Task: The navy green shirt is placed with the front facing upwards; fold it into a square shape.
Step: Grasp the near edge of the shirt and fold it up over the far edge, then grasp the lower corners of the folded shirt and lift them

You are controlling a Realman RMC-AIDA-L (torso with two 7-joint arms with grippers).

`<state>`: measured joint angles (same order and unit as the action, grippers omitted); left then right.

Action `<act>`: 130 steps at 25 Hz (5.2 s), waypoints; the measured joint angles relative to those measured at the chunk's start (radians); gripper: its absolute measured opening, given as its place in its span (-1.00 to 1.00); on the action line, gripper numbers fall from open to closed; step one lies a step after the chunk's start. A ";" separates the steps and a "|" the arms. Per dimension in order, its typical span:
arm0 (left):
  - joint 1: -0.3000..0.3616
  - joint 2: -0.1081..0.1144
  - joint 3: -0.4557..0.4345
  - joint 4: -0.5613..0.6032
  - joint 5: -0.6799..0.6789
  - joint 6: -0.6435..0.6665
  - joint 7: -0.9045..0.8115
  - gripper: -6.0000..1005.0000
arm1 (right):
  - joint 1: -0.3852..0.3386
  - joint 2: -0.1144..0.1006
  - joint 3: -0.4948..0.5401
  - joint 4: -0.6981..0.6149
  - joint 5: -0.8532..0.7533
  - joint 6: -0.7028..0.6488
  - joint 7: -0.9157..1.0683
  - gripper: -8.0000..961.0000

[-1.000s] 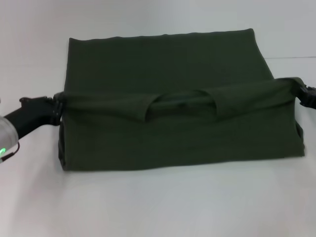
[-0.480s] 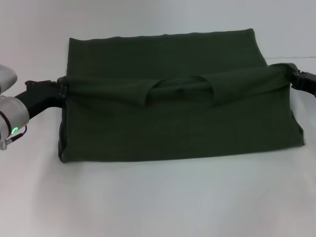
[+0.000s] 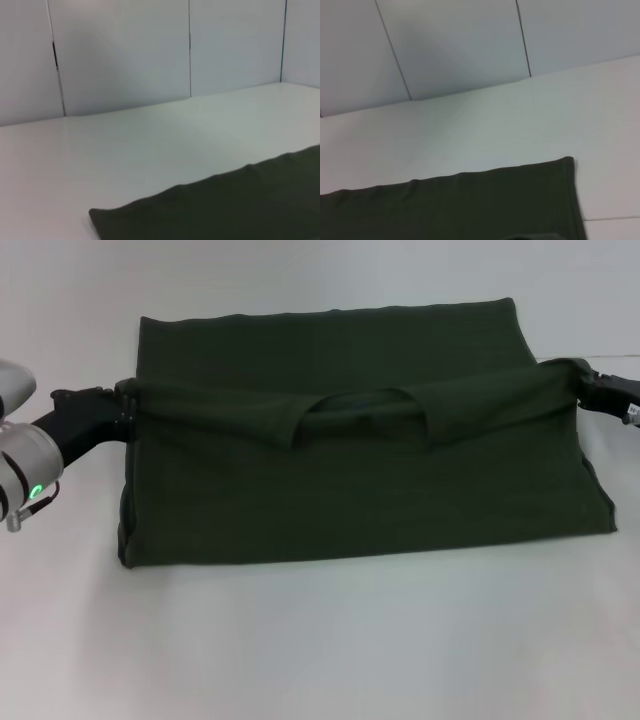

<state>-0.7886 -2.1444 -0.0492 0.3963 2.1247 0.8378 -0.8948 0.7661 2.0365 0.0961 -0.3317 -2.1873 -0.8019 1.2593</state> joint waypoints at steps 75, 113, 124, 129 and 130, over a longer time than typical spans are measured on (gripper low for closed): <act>0.238 0.031 0.511 0.300 0.242 0.435 -0.714 -0.18 | -0.267 0.039 -0.112 -0.132 0.144 -0.486 0.046 0.51; 0.238 0.017 0.511 0.311 0.205 0.421 -0.698 -0.91 | -0.319 0.050 -0.384 -0.165 0.124 -0.278 0.114 0.48; 0.237 0.017 0.512 0.311 0.203 0.419 -0.693 -0.91 | -0.317 0.050 -0.418 -0.164 0.124 -0.260 0.131 0.36; 0.236 0.017 0.512 0.307 0.200 0.418 -0.688 -0.91 | -0.317 0.050 -0.418 -0.167 0.124 -0.257 0.130 0.00; 0.236 0.017 0.512 0.306 0.200 0.418 -0.687 -0.91 | -0.317 0.050 -0.418 -0.168 0.124 -0.257 0.130 -0.09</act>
<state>-0.5522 -2.1276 0.4632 0.7025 2.3246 1.2563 -1.5819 0.4491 2.0862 -0.3222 -0.4993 -2.0631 -1.0588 1.3892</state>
